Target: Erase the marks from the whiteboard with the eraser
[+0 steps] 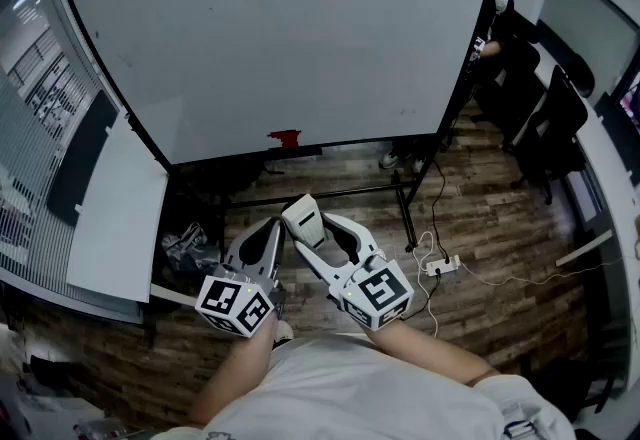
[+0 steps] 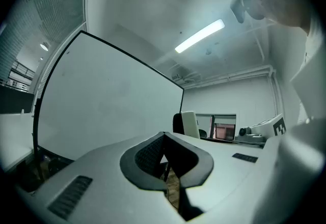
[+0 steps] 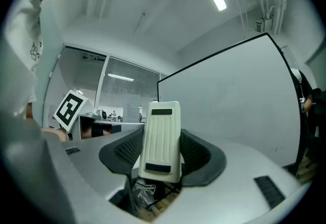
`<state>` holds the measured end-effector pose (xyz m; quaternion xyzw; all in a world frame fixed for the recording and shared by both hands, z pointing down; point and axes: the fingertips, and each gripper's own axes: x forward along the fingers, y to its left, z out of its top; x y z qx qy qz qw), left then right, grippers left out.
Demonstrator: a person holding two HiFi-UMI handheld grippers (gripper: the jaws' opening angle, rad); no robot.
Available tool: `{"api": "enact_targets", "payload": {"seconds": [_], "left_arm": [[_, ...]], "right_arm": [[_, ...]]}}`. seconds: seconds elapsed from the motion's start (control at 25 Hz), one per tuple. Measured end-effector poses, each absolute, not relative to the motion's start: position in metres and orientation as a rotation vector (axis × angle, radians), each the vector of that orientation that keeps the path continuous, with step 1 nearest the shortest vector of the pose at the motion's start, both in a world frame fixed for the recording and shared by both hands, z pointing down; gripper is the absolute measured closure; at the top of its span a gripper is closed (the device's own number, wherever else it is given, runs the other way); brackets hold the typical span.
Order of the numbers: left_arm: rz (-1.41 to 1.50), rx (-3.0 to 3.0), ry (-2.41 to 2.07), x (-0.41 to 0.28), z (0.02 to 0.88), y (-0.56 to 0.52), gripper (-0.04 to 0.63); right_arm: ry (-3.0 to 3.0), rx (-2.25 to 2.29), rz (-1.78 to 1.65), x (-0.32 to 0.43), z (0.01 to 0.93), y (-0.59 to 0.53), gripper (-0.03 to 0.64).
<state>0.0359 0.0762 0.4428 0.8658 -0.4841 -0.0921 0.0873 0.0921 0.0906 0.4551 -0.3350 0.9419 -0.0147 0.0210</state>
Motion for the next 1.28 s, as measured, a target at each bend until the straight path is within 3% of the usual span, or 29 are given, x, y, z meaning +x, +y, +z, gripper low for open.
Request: {"api": "enact_targets", "payload": {"seconds": [0.44,1.28], "left_arm": [[-0.245,2.593,-1.429,-0.009,0.444,0.06,0.589],[-0.151,2.664,-1.339,-0.174,0.429,0.003,0.589]], "right_arm": [[2.908,-1.035,-0.055,0.05,0.458,0.076,0.387],[2.805,-1.084,-0.104,-0.119,0.443,0.014,0.387]]}}
